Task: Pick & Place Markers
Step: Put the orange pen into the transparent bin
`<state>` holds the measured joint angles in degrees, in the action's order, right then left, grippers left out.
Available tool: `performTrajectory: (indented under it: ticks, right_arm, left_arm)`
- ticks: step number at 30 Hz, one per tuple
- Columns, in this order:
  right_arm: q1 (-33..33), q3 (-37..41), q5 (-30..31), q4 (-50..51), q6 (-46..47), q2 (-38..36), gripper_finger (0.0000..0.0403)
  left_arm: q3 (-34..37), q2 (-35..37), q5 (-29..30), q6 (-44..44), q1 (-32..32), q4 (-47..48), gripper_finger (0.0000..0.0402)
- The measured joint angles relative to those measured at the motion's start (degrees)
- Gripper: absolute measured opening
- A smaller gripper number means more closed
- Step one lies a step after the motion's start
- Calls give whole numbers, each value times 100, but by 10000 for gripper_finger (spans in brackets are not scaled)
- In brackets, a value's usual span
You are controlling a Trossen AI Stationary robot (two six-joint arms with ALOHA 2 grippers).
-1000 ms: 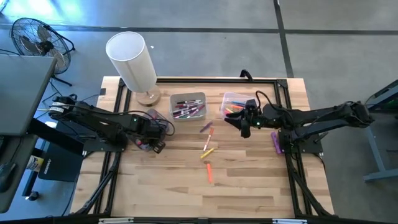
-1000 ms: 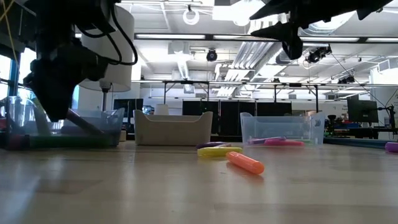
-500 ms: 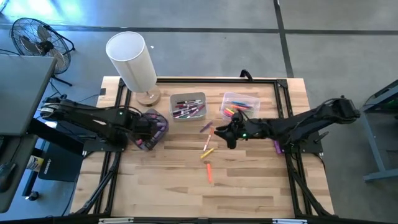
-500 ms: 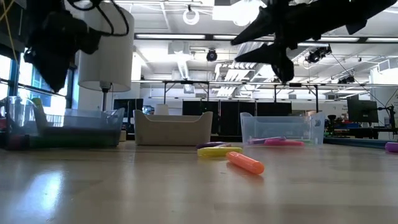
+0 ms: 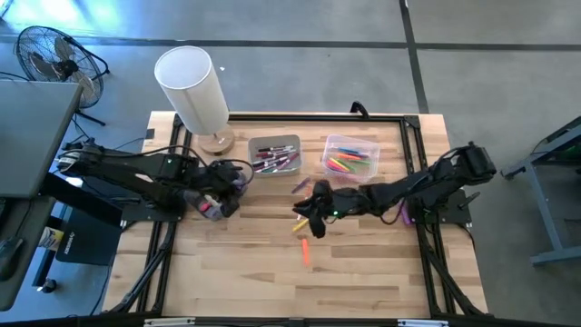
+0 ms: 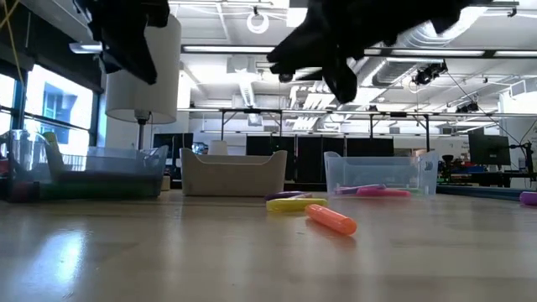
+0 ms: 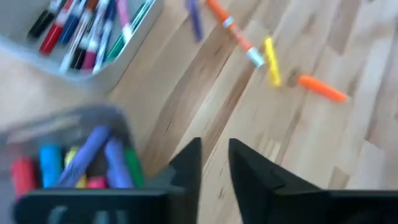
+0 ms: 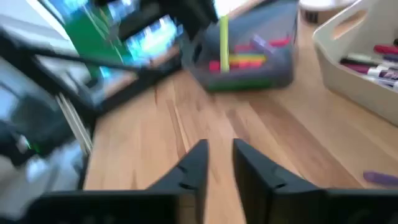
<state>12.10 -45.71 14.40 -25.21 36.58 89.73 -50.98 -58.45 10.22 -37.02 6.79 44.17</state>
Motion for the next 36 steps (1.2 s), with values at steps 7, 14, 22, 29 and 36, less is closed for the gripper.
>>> performTrajectory:
  ticks: [7, 14, 22, 29, 36]
  right_arm:
    - [-9, -2292, 27, 4255, 425, 424, 12]
    - [218, -4559, 416, 7555, 2016, 1471, 3]
    - [531, -6591, -55, 9758, 3562, 3081, 1]
    - [729, -6970, -784, 9988, 3932, 3959, 17]
    - [764, -6875, -912, 9671, 3950, 4249, 79]
  left_arm:
    - [0, -65, -151, 670, 84, -445, 14]
    - [2, -67, -123, 832, 387, -433, 3]
    - [2, -67, -26, 831, 713, -268, 1]
    - [2, -67, 0, 827, 949, -9, 1]
    - [2, -67, -44, 823, 944, 60, 1]
